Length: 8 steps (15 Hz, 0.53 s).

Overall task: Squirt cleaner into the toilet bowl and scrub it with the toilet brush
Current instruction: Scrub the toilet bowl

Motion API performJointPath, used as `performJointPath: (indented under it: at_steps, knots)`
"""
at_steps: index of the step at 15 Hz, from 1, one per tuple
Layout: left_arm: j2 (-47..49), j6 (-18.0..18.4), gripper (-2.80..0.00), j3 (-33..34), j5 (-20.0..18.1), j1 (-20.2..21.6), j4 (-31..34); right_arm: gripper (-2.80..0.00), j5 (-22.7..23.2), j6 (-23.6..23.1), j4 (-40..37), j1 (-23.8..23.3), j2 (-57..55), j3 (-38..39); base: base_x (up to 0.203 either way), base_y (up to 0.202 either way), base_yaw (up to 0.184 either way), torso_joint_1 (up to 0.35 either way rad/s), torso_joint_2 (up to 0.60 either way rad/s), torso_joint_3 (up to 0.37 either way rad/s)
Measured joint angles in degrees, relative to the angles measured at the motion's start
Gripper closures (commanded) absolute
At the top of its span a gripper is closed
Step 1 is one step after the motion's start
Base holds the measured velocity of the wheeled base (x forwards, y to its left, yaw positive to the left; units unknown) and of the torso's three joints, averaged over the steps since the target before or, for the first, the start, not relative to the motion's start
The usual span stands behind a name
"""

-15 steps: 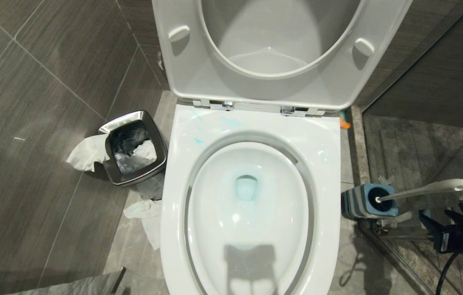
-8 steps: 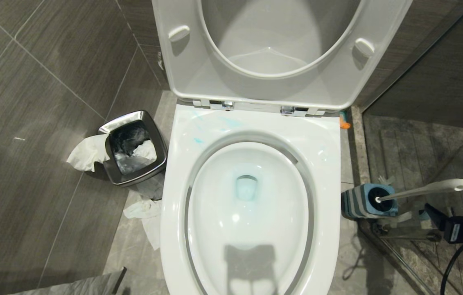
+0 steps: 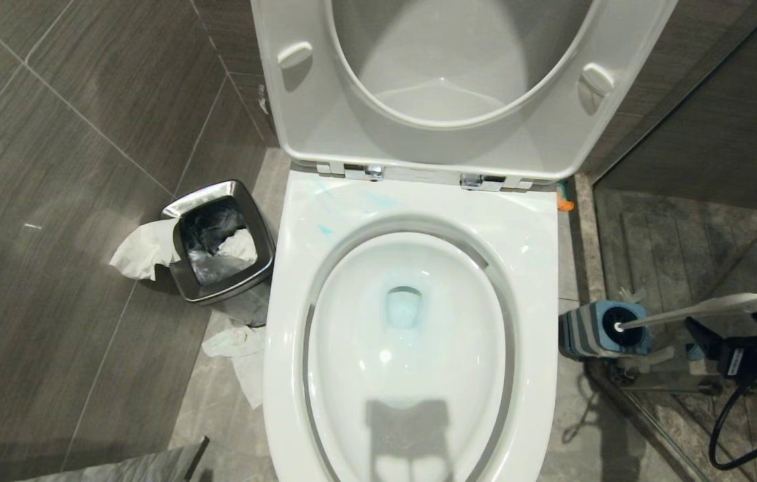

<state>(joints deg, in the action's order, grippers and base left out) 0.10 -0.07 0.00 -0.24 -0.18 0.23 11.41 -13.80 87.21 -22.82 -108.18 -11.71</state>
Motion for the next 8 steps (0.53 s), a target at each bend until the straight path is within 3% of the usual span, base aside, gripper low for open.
performJointPath:
  at_steps: [8]
  knots:
    - [0.0, 0.0, 0.0, 0.0, 0.0, 0.0, 0.0, -2.8, 4.6, -0.7, -0.1, 0.1, -0.8, 4.9, 0.0, 0.0, 0.0, 0.0, 0.0, 0.0]
